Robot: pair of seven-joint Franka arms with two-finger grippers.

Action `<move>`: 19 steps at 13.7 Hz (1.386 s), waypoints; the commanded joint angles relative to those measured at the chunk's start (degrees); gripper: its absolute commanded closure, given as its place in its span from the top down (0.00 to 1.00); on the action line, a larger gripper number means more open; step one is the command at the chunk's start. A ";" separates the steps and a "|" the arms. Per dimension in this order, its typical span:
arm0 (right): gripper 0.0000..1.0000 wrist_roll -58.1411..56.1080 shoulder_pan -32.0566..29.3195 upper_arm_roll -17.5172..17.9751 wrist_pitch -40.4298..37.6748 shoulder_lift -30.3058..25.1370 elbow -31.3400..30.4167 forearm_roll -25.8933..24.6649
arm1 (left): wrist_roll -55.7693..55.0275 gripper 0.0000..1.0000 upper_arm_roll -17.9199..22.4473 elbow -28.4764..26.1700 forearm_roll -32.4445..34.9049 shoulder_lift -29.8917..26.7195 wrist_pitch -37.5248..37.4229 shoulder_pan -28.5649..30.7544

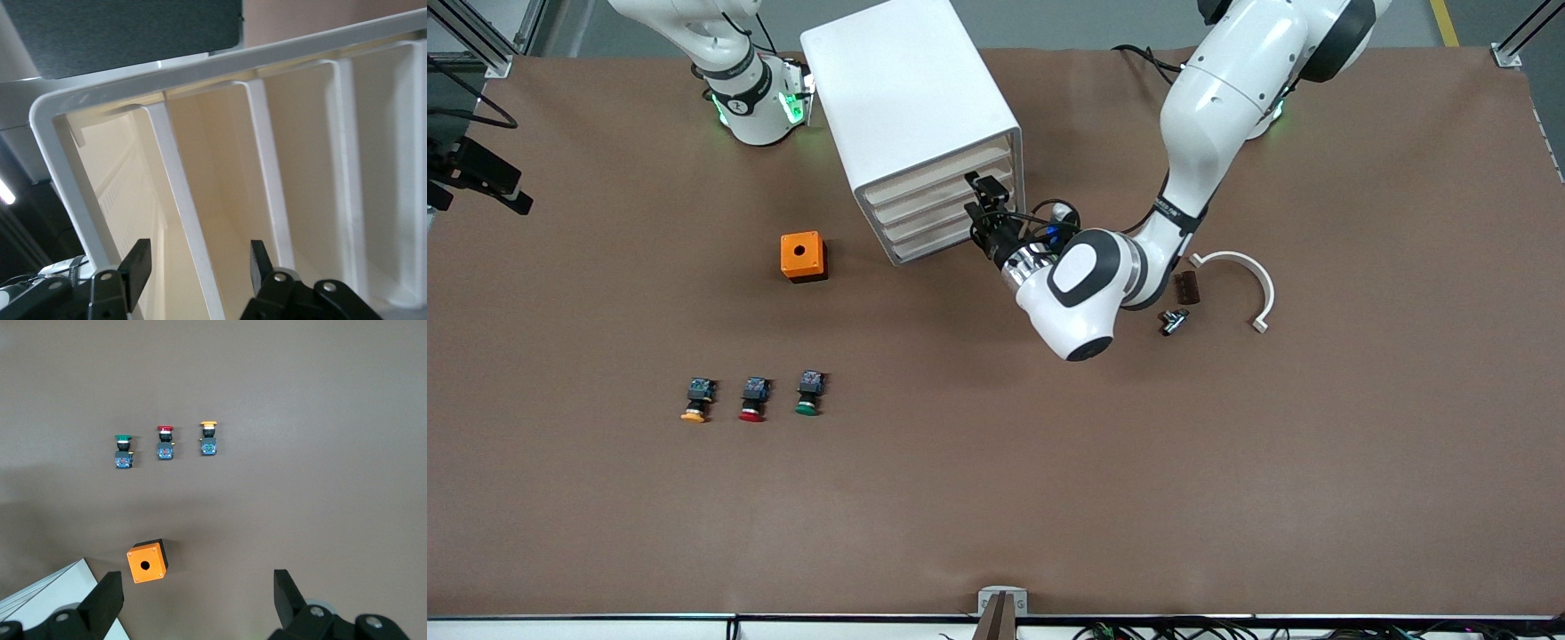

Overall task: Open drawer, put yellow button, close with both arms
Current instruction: 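Grasp the top drawer front with the left gripper, then pull the top drawer outward with the left gripper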

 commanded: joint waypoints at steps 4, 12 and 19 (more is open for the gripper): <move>1.00 -0.46 -0.31 0.31 0.61 -1.73 -1.67 -1.01 | -1.75 0.54 0.28 0.78 -2.50 2.19 -1.18 -3.11; 1.00 -0.46 -0.31 0.31 0.61 -1.82 -1.75 -1.01 | -1.75 0.20 0.19 0.78 -3.04 2.02 -3.37 -4.08; 1.00 -0.46 -0.31 0.31 0.61 -1.82 -1.75 -1.01 | -4.30 0.10 0.28 0.87 -2.86 1.67 -4.60 -2.15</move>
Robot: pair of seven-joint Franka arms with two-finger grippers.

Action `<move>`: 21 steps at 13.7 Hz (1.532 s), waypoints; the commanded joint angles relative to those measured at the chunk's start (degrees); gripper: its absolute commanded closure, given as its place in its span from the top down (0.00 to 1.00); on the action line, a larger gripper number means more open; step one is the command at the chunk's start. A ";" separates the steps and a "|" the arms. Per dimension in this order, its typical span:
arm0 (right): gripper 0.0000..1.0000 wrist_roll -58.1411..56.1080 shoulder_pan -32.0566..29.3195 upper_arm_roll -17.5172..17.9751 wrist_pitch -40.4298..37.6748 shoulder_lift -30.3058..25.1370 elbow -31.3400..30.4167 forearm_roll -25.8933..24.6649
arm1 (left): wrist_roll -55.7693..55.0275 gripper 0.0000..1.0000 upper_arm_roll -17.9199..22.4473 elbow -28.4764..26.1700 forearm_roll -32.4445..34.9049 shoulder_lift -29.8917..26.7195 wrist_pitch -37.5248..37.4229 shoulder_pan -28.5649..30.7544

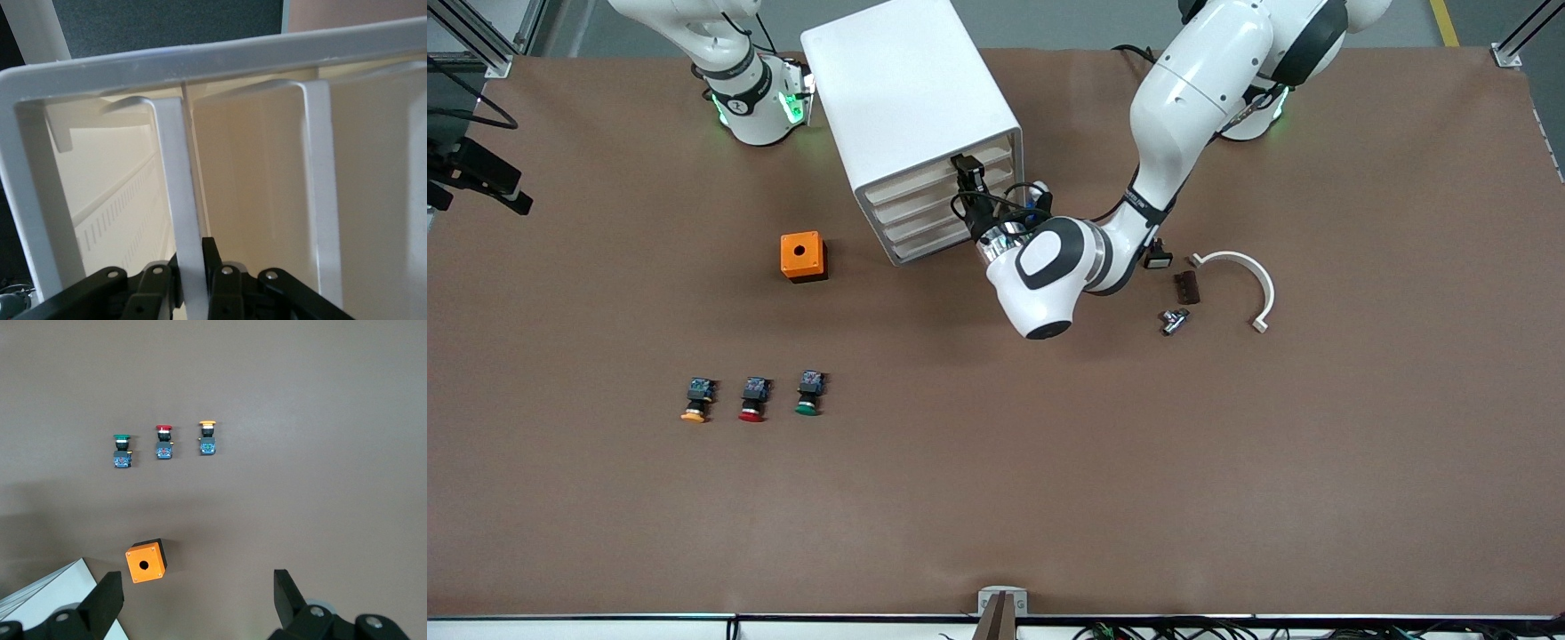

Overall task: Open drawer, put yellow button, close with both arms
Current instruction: 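Pull the top drawer outward with the left gripper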

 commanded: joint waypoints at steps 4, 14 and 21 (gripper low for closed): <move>1.00 -0.46 -0.31 0.31 0.52 -1.80 -1.63 -0.83 | -0.33 0.10 0.44 0.61 -0.55 0.07 -1.60 5.00; 1.00 -0.55 -0.23 0.31 0.43 -1.71 -1.54 -0.83 | -0.24 0.13 0.97 1.67 -0.73 0.86 -1.51 11.86; 1.00 -0.46 -0.23 0.31 0.43 -1.63 -1.54 -0.83 | 5.95 0.72 1.14 2.89 -0.73 0.87 -1.43 12.48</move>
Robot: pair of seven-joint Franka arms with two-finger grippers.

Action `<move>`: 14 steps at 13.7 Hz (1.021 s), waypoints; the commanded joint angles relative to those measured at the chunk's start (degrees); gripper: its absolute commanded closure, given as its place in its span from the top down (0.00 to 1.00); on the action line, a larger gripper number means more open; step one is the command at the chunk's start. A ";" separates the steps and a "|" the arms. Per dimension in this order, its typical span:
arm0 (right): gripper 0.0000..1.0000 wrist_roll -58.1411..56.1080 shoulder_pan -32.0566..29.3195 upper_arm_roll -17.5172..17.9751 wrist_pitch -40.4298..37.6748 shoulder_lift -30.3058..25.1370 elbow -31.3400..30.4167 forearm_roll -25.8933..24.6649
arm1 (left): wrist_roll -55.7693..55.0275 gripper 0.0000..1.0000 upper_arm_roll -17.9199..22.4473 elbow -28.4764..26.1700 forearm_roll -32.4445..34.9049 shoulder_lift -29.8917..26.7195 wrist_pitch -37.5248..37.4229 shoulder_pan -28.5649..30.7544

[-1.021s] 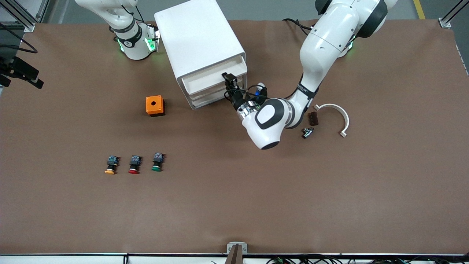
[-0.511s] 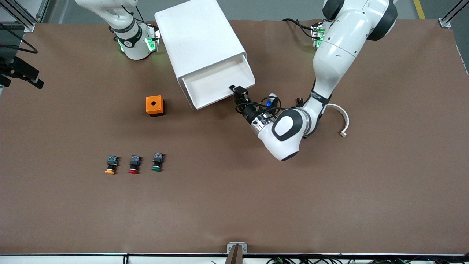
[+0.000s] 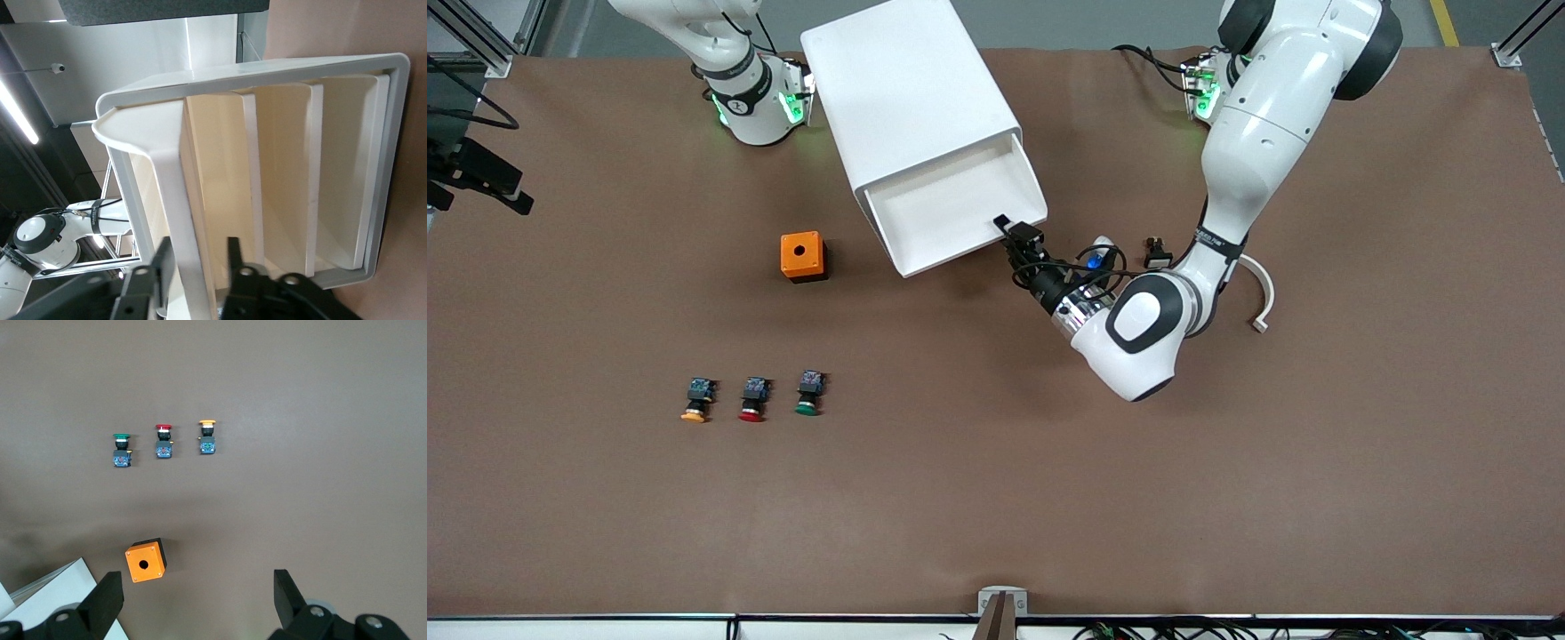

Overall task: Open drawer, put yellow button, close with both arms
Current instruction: 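Pull the top drawer outward with the left gripper, then release the drawer and draw the left gripper back from it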

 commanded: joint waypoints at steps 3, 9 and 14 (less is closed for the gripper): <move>1.00 -0.44 -0.31 0.30 0.61 -1.31 -0.85 -0.89 | 17.56 0.98 0.22 5.68 -0.39 0.19 -1.06 1.36; 1.00 -0.35 -0.49 0.22 0.26 -0.96 0.03 -0.89 | 51.03 0.99 6.62 10.17 1.18 -1.47 2.17 1.10; 1.00 -0.44 -0.58 -0.05 0.08 -0.25 0.03 -1.24 | 72.77 0.99 9.54 10.17 19.51 -7.27 17.89 -2.58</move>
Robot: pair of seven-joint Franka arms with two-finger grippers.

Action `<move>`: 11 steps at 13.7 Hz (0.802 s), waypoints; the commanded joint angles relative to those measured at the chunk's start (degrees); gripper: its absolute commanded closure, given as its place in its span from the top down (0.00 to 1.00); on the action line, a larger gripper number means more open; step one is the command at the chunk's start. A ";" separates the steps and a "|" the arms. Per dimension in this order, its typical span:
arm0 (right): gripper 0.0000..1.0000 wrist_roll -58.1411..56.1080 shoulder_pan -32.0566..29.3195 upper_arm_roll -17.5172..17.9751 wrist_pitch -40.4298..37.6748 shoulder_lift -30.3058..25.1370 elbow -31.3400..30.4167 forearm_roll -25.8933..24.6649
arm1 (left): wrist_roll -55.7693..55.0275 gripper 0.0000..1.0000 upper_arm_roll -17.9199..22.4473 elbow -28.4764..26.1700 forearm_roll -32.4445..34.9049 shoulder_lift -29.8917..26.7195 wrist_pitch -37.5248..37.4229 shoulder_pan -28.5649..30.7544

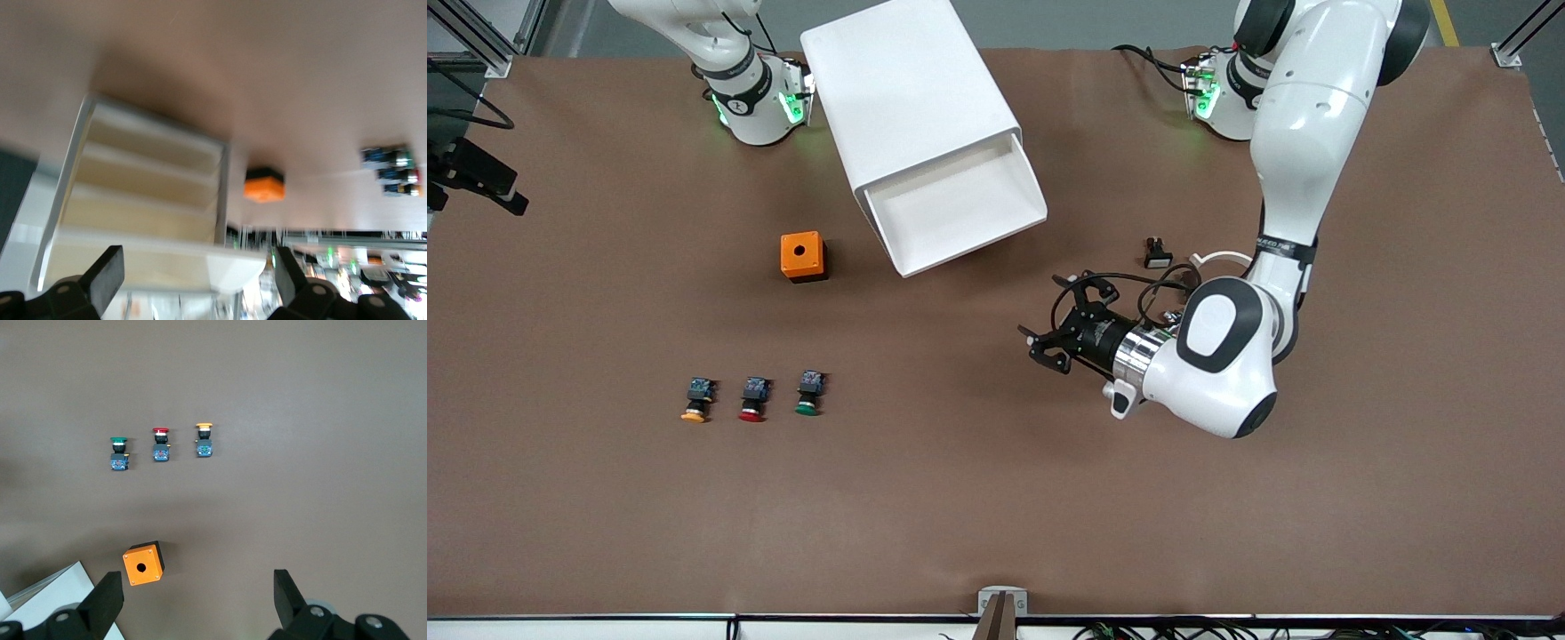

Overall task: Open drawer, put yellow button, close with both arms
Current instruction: 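Release the drawer and draw the left gripper back from it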

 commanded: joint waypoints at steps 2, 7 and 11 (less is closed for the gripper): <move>1.00 -0.35 -0.38 0.41 -0.19 -0.25 -0.06 -0.90 | 9.34 0.99 0.99 -1.28 16.89 -4.26 12.01 -3.43; 1.00 -0.44 -0.46 0.41 0.33 0.18 -0.06 -1.16 | 9.61 0.99 0.72 -1.55 34.05 -4.44 21.89 -4.48; 1.00 -0.35 0.15 0.67 0.60 0.36 0.02 -5.12 | 10.05 0.99 0.81 -1.64 38.55 -4.35 26.10 -5.10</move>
